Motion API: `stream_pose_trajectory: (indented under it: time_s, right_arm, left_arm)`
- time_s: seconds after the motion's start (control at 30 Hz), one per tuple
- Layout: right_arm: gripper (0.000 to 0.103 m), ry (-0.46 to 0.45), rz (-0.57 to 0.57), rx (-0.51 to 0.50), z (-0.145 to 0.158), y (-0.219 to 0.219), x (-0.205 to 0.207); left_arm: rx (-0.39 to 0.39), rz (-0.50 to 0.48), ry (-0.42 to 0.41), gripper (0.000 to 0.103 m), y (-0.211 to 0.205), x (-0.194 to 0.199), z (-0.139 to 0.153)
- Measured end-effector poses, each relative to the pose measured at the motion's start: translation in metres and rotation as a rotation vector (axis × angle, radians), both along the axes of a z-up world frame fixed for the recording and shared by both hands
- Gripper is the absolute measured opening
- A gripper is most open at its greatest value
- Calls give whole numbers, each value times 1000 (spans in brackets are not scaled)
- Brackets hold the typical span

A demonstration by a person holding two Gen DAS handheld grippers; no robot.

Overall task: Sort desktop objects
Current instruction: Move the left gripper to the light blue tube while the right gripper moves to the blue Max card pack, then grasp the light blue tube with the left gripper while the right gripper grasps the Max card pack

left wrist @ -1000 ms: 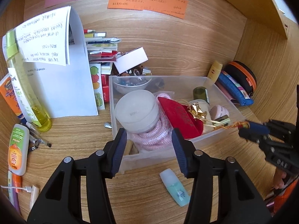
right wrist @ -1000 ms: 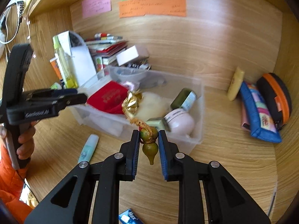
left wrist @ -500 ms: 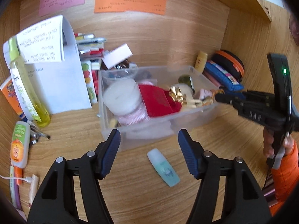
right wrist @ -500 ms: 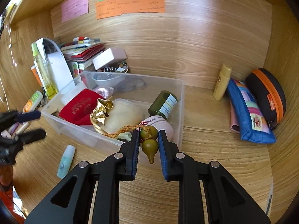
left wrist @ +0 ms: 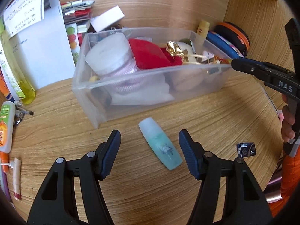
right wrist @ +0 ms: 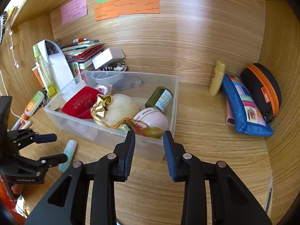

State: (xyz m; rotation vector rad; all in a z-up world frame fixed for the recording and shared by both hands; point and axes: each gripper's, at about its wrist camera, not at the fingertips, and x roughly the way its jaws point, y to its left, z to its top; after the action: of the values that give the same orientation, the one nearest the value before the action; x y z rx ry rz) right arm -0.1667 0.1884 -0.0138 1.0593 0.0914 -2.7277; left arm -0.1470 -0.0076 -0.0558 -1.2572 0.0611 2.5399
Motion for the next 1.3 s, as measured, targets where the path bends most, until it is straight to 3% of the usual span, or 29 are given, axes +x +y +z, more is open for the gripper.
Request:
stream_pose_trajectory:
  time_s: [0.17, 0.4, 0.8, 1.03, 1.3]
  right_arm:
    - [44, -11, 16, -28, -5, 1, 17]
    - [45, -79, 46, -59, -28, 0, 45]
    - [50, -148, 140, 13, -55, -21, 88]
    - [51, -190, 136, 7, -70, -18, 97]
    - [52, -139, 143, 47, -72, -24, 103]
  left_arm:
    - [-1, -11, -22, 64, 6, 2, -4]
    - [11, 13, -69, 64, 11, -6, -11]
    - [1, 76, -50, 64, 3, -8, -11]
    - [-18, 95, -38, 49, 0, -6, -11]
    - [-7, 78, -33, 32, -5, -3, -9]
